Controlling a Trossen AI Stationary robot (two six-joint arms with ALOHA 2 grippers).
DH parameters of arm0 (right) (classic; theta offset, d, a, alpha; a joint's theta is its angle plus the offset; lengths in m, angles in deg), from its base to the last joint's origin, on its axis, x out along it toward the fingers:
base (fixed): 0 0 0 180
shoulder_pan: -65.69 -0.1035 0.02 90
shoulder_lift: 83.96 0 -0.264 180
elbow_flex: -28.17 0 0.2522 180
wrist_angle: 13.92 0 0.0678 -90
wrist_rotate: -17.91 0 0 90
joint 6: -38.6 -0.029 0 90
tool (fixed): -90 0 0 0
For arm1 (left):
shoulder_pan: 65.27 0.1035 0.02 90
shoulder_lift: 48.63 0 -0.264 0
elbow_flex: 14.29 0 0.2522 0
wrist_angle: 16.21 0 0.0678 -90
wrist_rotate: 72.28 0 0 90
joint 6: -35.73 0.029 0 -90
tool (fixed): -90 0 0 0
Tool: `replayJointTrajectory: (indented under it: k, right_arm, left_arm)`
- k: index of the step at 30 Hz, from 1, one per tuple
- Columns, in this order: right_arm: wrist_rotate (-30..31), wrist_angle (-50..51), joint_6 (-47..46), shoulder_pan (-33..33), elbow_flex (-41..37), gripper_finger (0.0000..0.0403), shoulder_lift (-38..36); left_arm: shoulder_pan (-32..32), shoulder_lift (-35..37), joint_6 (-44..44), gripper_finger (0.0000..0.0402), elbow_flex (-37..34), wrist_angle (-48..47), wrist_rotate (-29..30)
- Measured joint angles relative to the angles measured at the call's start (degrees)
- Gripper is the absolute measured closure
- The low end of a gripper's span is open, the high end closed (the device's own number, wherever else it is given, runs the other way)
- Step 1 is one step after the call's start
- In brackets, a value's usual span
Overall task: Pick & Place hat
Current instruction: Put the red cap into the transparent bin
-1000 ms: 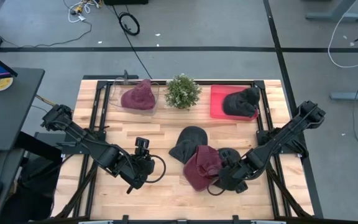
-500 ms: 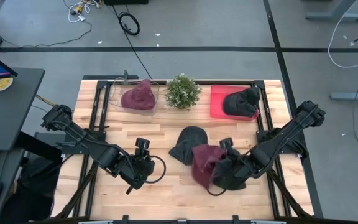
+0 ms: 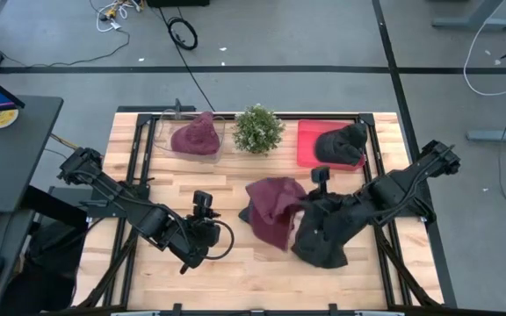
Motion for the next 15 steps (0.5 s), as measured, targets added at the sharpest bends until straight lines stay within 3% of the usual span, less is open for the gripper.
replayJointTrajectory:
  k: [4, 8, 15]
  right_arm:
    - [-4.7, -1.8, 11.9, 0.0, -1.1, 0.0402, 0.1]
    - [-6.3, -3.4, 14.0, -0.3, -2.1, 0.0403, 0.3]
    - [-7.2, -8.3, 16.2, -1.4, -2.4, 0.0403, 0.3]
  left_arm:
    - [0.0, 0.0, 5.4, 0.0241, 0.1, 0.2, 6.0]
    - [0.0, 0.0, 8.6, 0.0241, 1.5, 0.5, 9.4]
    - [4.5, 0.0, 3.5, 0.0236, 7.2, 5.3, 6.2]
